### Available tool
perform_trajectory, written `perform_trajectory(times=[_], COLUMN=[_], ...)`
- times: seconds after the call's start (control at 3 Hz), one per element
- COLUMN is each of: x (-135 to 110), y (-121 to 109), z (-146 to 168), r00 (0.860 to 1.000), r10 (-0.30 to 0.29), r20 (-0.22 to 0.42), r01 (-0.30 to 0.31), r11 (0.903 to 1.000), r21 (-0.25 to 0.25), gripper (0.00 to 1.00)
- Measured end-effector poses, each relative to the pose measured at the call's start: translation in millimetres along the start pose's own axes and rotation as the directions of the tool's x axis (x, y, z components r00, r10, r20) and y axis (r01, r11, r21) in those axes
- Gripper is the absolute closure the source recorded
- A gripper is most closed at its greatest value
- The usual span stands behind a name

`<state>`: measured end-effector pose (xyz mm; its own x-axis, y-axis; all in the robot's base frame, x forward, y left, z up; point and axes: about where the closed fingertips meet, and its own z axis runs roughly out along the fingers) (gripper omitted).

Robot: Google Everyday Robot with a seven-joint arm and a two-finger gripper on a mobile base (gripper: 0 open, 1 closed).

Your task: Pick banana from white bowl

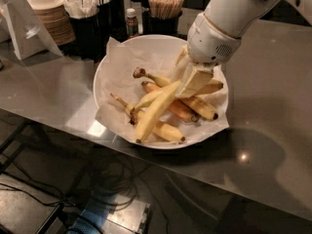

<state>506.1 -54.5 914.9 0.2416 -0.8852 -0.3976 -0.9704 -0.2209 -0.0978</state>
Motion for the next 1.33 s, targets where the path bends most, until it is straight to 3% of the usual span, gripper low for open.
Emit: perform_trajectory(times=[0.33,0.67,1.0,1.33], x=[0.0,-18.8,-64.4,-124.1], y=[0.0,11.5,39.4,78.2], z=[0.0,-25.4,-74.1,-128.7], r00=[1.000,1.000,0.994,0.974], r10=[0.000,-0.028,-0.110,-0.225], r20=[0.000,0.015,0.006,-0.030], r01=[0.000,0.026,0.107,0.222], r11=[1.0000,0.9971,0.9745,0.9175], r21=[0.000,0.071,0.197,0.330], gripper=[1.00,1.00,1.00,1.00])
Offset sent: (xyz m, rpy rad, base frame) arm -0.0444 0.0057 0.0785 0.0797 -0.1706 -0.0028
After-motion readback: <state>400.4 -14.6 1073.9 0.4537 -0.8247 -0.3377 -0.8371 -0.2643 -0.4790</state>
